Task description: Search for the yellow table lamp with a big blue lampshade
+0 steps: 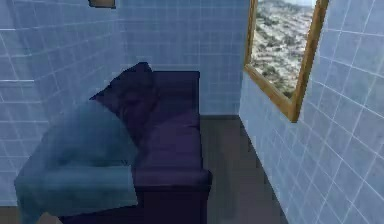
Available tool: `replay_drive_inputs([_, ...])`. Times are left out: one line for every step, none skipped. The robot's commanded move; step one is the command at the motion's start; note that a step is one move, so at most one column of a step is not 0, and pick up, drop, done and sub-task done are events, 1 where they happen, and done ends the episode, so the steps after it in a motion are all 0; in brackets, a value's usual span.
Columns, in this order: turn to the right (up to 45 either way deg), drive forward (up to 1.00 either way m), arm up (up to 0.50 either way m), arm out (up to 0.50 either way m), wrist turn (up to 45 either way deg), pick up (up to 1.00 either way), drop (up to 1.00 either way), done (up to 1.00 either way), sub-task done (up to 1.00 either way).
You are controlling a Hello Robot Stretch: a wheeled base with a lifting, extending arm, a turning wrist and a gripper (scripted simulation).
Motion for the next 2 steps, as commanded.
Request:
replay_drive_inputs([-45.0, 0.0, 0.0, 0.0, 0.0, 0.0, 0.0, 0.0, 0.0])
replay_drive_inputs([-39.0, 0.0, 0.0, 0.0, 0.0, 0.0, 0.0, 0.0, 0.0])
